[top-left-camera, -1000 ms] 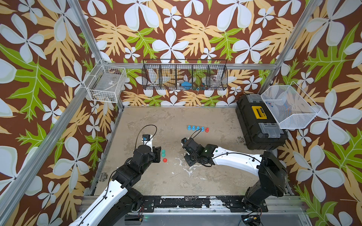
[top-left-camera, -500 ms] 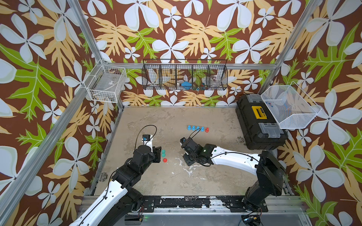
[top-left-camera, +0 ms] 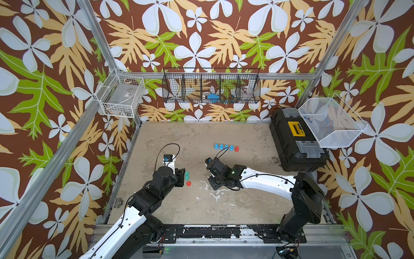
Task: Close the stamp cap
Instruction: Close the cover of the stamp.
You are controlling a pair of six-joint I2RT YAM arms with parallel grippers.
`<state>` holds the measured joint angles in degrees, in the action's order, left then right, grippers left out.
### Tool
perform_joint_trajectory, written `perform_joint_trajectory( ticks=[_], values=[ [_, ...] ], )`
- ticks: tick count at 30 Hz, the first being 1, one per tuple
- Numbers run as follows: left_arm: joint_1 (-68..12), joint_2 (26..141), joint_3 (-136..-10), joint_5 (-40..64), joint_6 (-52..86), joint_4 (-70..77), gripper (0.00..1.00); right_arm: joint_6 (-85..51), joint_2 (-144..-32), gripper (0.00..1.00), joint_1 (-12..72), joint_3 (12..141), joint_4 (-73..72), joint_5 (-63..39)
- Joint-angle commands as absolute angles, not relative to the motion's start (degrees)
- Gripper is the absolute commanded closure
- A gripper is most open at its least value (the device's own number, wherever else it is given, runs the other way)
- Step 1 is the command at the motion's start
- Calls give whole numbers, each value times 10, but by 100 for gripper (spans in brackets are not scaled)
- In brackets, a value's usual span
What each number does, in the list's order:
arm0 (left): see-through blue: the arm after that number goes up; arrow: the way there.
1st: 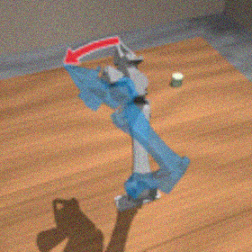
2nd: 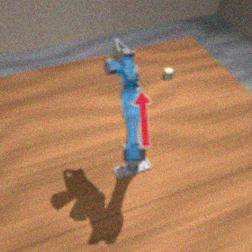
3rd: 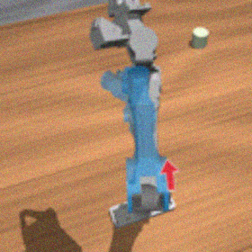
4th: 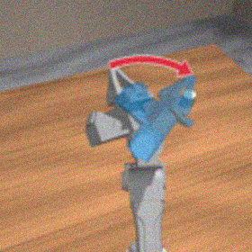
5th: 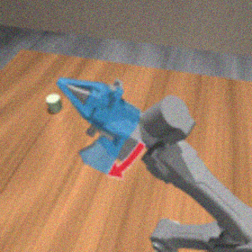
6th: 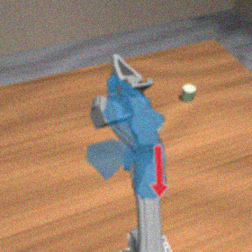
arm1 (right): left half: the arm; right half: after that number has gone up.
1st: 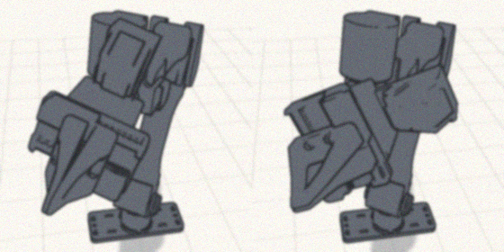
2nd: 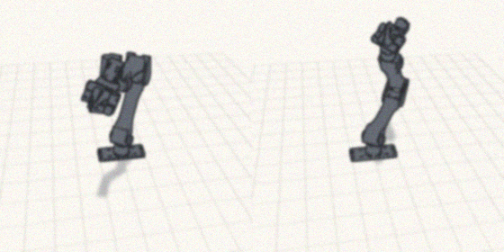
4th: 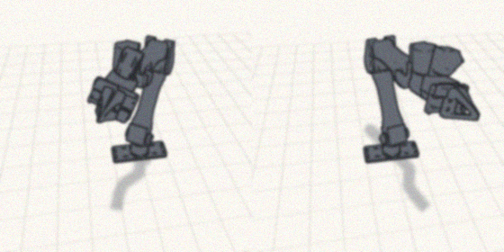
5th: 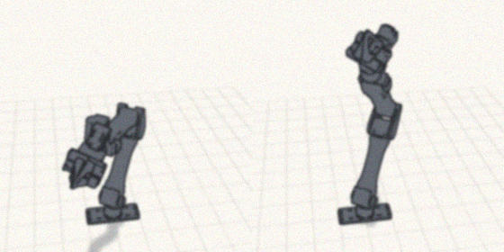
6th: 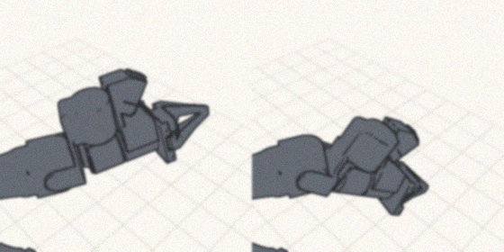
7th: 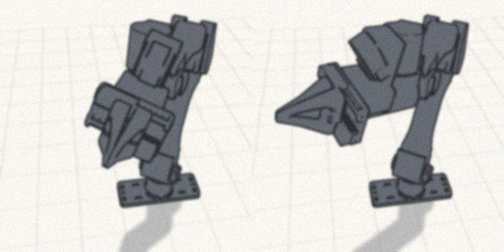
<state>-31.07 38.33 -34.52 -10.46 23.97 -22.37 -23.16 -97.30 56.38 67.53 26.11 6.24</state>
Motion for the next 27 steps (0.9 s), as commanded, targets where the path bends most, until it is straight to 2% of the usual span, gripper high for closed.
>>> perform_joint_trajectory(
  ticks=[1,27],
  values=[
    [-309,385,-345,-103,241,-210,58,-232,-970,83,564,681,259,73],
    [-309,399,-346,-96,243,-210,56,-223,-968,83,542,656,247,97]
  ],
)
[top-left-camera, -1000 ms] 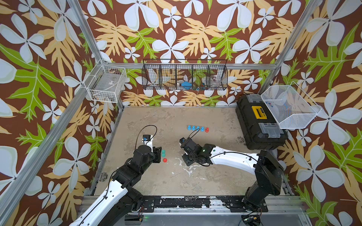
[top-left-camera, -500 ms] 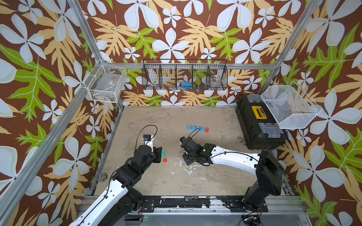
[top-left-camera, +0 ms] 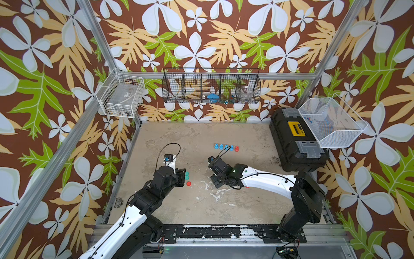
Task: Close the stamp cap
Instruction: Close the cover of the stamp.
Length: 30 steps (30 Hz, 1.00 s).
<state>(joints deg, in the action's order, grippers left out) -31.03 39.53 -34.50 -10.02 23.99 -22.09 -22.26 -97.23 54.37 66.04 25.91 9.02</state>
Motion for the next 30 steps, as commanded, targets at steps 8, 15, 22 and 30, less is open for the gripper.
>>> perform_joint_trajectory(
  ticks=[8,15,22,30],
  values=[
    [-309,411,-351,-99,249,-217,55,-228,-979,83,541,643,231,89],
    [-309,418,-353,-100,251,-220,51,-229,-990,83,541,640,225,86],
    [-309,413,-357,-117,259,-229,34,-232,-993,83,541,638,220,82],
    [-309,411,-354,-116,260,-227,32,-233,-1000,83,541,635,215,81]
  ],
)
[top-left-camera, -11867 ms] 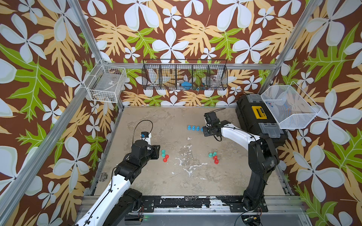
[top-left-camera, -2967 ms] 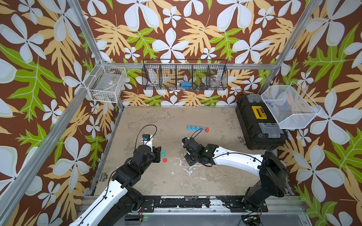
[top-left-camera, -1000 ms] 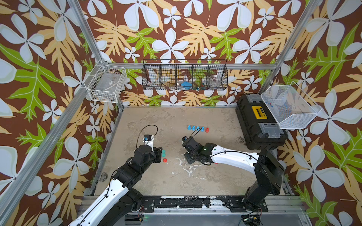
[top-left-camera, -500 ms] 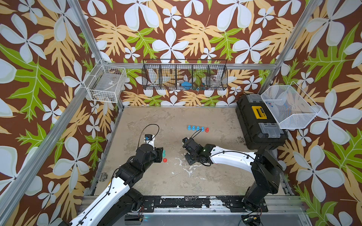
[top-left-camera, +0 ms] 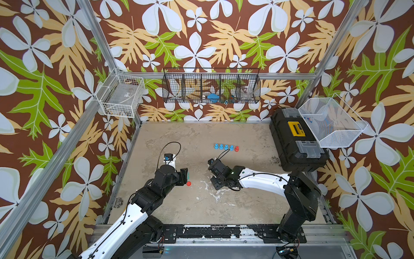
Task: Close the stamp cap
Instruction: Close the cover of the stamp.
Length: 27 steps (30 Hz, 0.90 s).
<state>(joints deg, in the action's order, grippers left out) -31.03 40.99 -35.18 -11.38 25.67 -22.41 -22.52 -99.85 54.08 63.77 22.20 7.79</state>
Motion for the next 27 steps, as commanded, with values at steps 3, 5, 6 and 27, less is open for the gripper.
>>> perform_joint_trajectory(
  ticks=[3,5,6,27],
  values=[
    [-309,412,-355,-115,260,-228,32,-235,-1003,83,541,634,213,81],
    [-309,414,-354,-117,260,-228,31,-235,-1004,83,541,633,212,79],
    [-309,413,-354,-117,260,-228,30,-235,-1004,83,541,632,211,78],
    [-309,413,-355,-119,262,-229,27,-236,-1020,83,541,630,200,80]
  ],
)
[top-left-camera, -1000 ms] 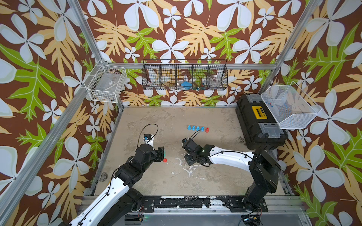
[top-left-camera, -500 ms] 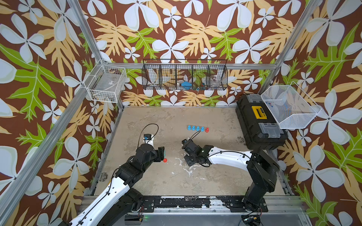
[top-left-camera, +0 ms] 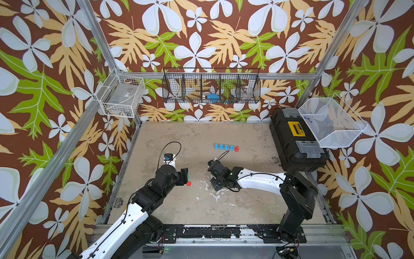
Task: Close the stamp cap
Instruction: Close the cover of the stamp.
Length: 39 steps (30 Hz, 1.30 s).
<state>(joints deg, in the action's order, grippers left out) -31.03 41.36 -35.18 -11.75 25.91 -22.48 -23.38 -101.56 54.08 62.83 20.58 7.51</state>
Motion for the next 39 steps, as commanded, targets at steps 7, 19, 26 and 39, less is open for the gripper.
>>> perform_joint_trajectory(
  ticks=[7,19,26,39],
  values=[
    [-309,413,-356,-120,262,-229,27,-236,-1028,84,541,628,196,80],
    [-309,415,-354,-120,262,-229,27,-243,-1027,84,541,610,188,80],
    [-309,413,-355,-120,263,-229,27,-253,-1037,84,542,592,178,75],
    [-309,410,-355,-120,263,-229,27,-239,-1014,84,542,623,214,94]
  ],
)
